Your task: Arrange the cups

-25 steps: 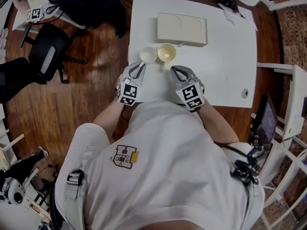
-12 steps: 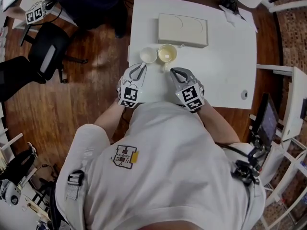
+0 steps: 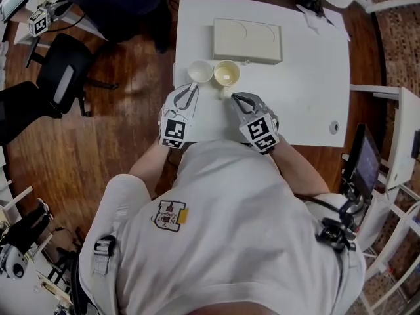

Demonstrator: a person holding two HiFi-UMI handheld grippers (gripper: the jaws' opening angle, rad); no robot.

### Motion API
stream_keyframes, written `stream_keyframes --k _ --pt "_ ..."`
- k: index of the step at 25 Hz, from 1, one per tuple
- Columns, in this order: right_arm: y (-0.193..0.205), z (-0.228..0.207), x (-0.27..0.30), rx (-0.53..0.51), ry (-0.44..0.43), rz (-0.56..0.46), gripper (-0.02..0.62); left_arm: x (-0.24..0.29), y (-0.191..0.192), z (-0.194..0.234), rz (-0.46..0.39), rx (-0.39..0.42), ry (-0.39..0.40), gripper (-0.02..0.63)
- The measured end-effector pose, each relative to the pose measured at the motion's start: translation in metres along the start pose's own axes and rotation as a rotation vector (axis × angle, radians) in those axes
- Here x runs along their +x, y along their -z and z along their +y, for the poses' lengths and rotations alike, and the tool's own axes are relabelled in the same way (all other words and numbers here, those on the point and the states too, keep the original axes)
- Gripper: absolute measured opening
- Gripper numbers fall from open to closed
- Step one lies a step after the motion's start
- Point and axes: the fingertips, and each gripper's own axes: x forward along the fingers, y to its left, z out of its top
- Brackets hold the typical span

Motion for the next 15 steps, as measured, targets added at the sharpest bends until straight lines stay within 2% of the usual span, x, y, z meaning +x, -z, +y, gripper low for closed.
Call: stream_keyframes --k 8,15 --pt "-0.016 -0.027 -0.011 -0.039 0.092 -0.059 0.001 0.024 -0.07 0.021 -0.144 0.026 -0.011 0.037" --pt "-0.019 -0.061 -0.023 -0.013 0.172 -0.084 0.0 0.085 -0.103 0.019 -0.171 0.041 0.038 0.037"
